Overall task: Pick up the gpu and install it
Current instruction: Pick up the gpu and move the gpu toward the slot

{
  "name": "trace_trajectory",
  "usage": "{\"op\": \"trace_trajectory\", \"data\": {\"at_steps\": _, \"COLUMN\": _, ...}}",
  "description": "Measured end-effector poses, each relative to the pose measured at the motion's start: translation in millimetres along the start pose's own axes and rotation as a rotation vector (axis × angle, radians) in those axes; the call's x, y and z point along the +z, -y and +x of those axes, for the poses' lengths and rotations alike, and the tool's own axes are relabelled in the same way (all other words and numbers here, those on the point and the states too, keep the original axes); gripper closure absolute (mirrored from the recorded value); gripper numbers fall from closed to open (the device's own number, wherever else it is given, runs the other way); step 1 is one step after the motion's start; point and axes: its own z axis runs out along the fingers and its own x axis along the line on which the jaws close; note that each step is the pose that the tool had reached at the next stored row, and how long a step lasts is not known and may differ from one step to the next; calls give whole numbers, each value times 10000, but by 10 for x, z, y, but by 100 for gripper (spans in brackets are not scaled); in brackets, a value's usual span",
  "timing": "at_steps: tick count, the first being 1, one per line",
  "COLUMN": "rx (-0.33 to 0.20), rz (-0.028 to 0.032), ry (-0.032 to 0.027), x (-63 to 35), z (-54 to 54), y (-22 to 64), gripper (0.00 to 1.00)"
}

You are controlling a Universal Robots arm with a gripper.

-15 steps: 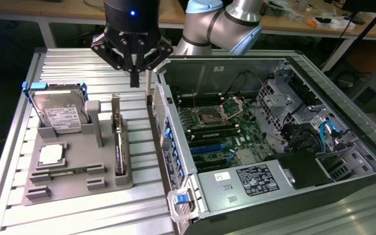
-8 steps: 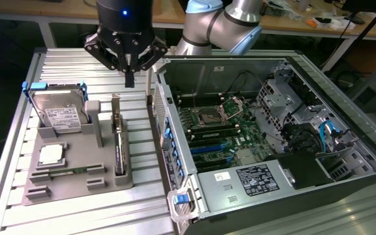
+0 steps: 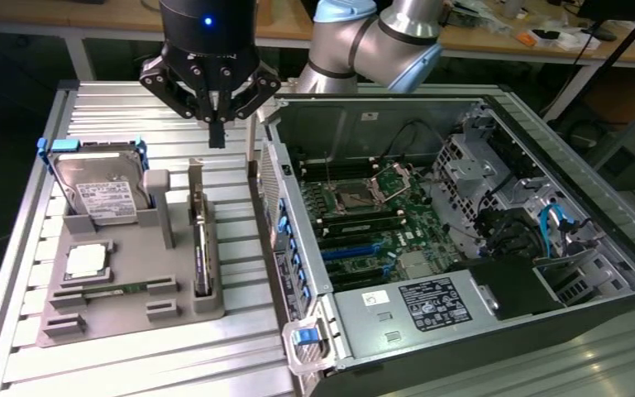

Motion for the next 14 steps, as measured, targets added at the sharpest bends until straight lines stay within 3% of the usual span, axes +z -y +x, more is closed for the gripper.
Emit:
{"op": "trace_trajectory", "data": {"at_steps": 9, "rx": 0, "rz": 1, "ry": 0, "x": 0, "z": 0, "y": 0, "gripper": 89}}
{"op": "trace_trajectory", "data": {"at_steps": 10, "rx": -1, "rz": 0, "ry": -1, "x": 0, "z": 0, "y": 0, "gripper": 77}}
{"op": "trace_trajectory", "data": {"at_steps": 11, "rx": 0, "rz": 1, "ry": -1, "x": 0, "z": 0, "y": 0, "gripper": 77}}
{"op": "trace_trajectory", "data": {"at_steps": 13, "rx": 0, "rz": 0, "ry": -1, "x": 0, "z": 0, "y": 0, "gripper": 65}}
{"op": "trace_trajectory", "data": {"at_steps": 14, "rx": 0, "rz": 1, "ry": -1, "x": 0, "z": 0, "y": 0, "gripper": 65}}
